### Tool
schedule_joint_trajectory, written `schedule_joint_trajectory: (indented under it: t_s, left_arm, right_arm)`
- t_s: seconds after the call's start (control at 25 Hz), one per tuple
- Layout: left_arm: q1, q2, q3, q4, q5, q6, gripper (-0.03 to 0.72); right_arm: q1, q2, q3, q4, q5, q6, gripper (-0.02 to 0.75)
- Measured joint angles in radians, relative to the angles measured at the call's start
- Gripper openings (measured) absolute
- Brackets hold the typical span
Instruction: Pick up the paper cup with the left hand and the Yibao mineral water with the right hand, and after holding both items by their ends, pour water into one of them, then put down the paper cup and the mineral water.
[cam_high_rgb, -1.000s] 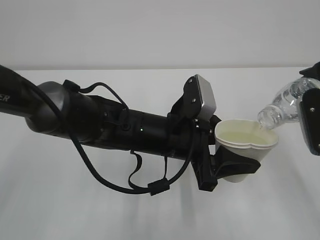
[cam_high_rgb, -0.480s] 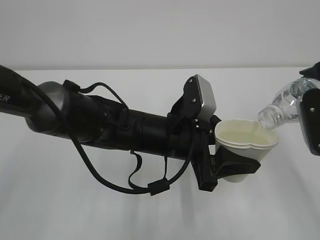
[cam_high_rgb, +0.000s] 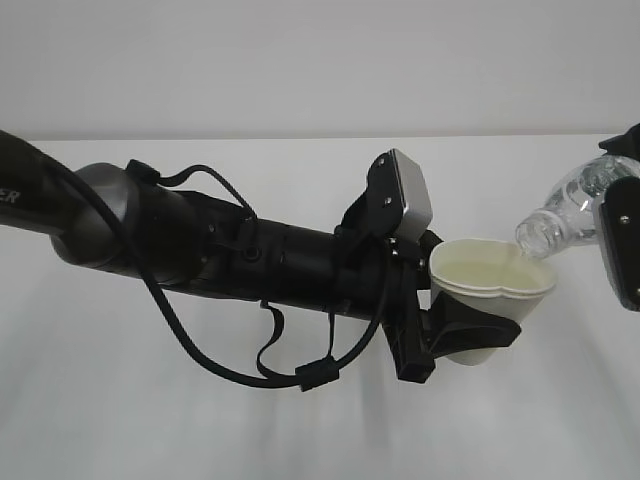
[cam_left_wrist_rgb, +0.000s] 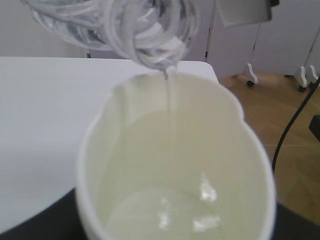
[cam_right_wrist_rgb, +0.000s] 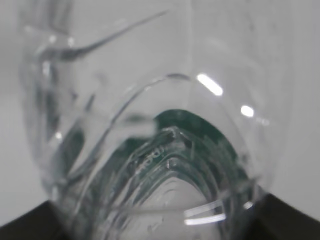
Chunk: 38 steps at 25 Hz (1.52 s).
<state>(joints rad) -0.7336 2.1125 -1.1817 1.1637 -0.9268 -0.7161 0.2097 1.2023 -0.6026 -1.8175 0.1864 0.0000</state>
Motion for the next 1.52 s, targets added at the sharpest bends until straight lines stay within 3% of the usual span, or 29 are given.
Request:
schedule_joint_trajectory:
  t_s: [0.64, 1.52]
  left_arm:
    - [0.0, 0.002, 0.0, 0.0, 0.0, 0.0, 0.414]
    - [0.0, 0.002, 0.0, -0.023, 0.002, 0.0, 0.414]
  right_arm:
    - [0.0, 0.0, 0.0, 0.0, 0.0, 0.026, 0.456]
    - [0.0, 0.0, 0.0, 0.0, -0.002, 0.251, 0.456]
